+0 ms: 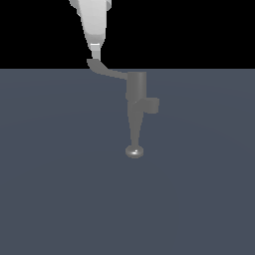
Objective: Turn on the faucet by rotating a designated handle.
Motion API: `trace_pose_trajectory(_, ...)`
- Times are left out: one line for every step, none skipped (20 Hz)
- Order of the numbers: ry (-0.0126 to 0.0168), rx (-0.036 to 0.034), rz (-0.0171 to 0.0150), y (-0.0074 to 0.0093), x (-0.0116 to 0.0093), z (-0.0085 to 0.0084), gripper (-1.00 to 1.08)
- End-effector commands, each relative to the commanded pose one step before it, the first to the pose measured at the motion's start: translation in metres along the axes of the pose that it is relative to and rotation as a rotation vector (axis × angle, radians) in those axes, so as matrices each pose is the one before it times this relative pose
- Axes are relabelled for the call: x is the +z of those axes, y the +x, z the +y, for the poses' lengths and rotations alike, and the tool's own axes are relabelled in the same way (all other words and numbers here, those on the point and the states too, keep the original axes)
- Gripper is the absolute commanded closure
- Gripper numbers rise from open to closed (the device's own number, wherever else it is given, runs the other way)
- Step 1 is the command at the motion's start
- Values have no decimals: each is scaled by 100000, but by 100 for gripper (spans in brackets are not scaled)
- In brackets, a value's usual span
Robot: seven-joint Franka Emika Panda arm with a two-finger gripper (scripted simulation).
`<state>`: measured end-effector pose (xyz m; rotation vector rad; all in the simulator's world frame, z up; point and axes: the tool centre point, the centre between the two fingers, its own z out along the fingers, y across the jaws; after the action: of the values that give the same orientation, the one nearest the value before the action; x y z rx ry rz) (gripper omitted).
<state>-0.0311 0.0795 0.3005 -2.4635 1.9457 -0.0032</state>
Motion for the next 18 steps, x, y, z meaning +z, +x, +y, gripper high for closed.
trace_pose_trajectory(-347,57,-29,39,110,934,108)
trace_pose_trajectory(0,0,0,8,1,325,108)
trace_pose_trajectory(0,0,0,8,1,326,108)
trace_pose_trajectory(0,0,0,8,1,327,108)
trace_pose_trajectory(0,0,0,8,1,328,108)
trace_pose_trajectory(0,0,0,8,1,329,108)
trace_pose_trajectory(18,45,6,29,-8,337,108)
trace_pose_trajectory(0,0,0,8,1,331,108)
trace_pose_trajectory(0,0,0,8,1,332,108)
trace_pose_trajectory(0,0,0,8,0,333,108)
trace_pose_trajectory(0,0,0,8,0,333,108)
trace_pose_trajectory(0,0,0,8,0,334,108)
trace_pose_trajectory(0,0,0,8,0,335,108)
trace_pose_trajectory(0,0,0,9,-1,336,108)
trace_pose_trajectory(0,0,0,9,-1,336,108)
trace_pose_trajectory(17,66,12,36,-10,345,108)
trace_pose_trajectory(0,0,0,0,0,0,108)
trace_pose_trajectory(644,-325,65,-150,-161,-544,108)
